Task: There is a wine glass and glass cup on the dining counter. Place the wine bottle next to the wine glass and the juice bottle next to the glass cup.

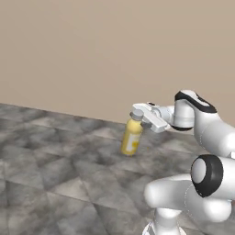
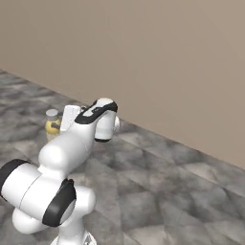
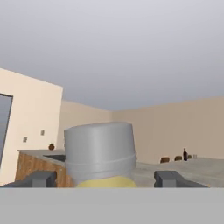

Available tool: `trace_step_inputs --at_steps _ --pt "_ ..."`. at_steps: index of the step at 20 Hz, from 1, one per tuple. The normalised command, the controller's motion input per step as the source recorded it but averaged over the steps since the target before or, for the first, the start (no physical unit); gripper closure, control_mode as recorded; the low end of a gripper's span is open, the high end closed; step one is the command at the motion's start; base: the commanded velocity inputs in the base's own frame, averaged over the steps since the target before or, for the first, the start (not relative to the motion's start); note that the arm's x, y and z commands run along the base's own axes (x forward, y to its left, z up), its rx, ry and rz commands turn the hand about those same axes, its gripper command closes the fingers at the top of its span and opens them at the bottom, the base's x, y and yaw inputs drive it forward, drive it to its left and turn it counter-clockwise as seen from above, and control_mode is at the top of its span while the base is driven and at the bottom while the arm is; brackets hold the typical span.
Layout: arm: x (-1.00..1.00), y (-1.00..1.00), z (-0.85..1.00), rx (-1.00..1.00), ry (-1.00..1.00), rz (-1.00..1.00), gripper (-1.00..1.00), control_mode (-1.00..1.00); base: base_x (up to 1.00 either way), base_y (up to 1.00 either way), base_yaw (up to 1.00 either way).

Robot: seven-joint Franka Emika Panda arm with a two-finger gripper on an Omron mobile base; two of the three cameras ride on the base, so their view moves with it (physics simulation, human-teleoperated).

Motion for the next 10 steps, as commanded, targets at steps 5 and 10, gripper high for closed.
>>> trace_step_inputs --at_steps 5,10 --pt "0.0 0.0 0.0 0.0 0.0 0.0 1.0 1.0 0.65 0.0 0.36" --pt "0.0 0.0 0.0 0.0 0.0 0.0 1.0 1.0 0.62 0.0 0.38"
